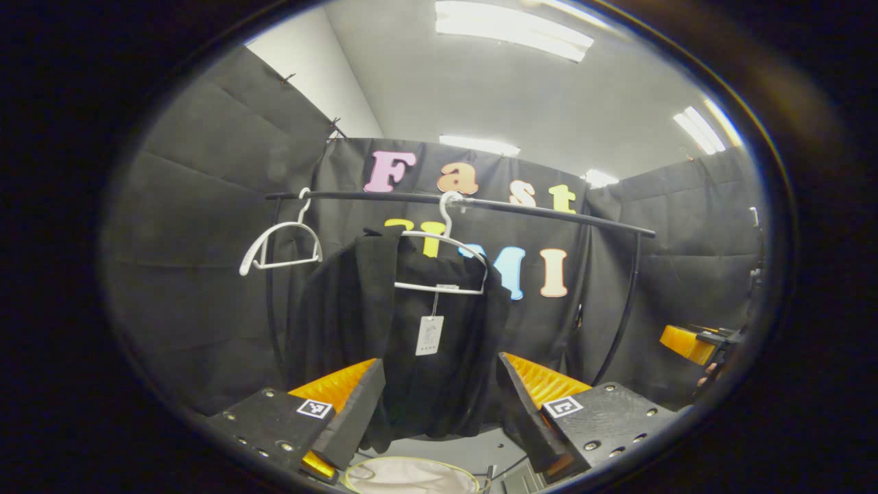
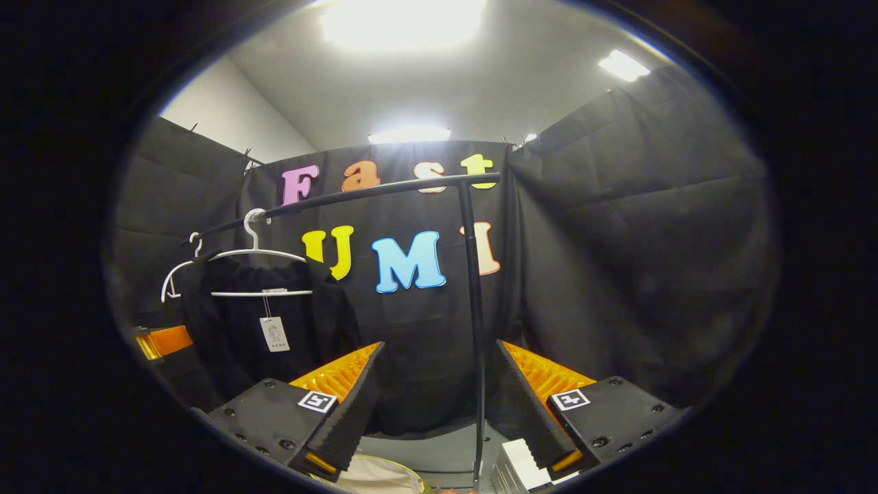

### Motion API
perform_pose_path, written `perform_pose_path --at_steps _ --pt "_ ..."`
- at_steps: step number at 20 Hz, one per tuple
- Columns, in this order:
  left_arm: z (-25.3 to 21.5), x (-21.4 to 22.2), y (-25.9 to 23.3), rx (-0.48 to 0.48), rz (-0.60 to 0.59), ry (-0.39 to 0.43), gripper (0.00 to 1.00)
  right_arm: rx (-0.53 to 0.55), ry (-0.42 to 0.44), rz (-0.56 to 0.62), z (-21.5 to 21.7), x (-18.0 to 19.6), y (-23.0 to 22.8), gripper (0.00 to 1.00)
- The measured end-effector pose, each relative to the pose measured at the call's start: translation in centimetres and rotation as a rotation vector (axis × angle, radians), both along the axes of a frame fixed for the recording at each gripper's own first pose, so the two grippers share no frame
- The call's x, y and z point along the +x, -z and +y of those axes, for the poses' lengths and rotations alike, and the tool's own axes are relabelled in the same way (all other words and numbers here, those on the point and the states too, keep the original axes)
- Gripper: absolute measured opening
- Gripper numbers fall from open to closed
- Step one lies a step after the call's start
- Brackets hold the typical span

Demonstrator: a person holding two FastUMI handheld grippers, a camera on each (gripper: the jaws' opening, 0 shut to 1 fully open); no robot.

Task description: Grasp the clothes on the hanger with both hands and then place them into the laundry hamper below.

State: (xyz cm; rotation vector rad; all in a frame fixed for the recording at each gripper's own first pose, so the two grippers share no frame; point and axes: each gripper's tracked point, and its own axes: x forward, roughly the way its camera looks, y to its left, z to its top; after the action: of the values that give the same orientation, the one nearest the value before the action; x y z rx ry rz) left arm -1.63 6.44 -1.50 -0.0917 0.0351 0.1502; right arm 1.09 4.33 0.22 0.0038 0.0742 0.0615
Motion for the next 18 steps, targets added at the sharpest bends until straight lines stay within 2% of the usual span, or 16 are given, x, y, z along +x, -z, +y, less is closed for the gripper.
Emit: perform_pose_path --at_steps 3,4,9,13,18 --pt "1.4 0.4 -0.4 0.011 0.008 -0.048 0.94 0.002 -0.054 0.011 2.0 1.8 0.3 0.92" --pt "2.0 0.5 -0.5 0.023 0.01 -0.072 0.94 0.003 -0.077 0.013 2.9 2.6 0.3 0.98" --pt "4.6 1.0 -1.5 0.072 0.027 -0.192 0.94 0.043 -0.235 0.031 8.8 6.4 1.0 0.98" --pt "6.2 2.6 -2.0 0.064 0.033 -0.263 0.94 0.053 -0.334 0.033 12.2 10.5 1.0 0.98" --pt "7.4 4.7 -2.8 0.028 0.017 -0.353 0.95 0.083 -0.407 0.05 15.1 14.8 1.4 0.98"
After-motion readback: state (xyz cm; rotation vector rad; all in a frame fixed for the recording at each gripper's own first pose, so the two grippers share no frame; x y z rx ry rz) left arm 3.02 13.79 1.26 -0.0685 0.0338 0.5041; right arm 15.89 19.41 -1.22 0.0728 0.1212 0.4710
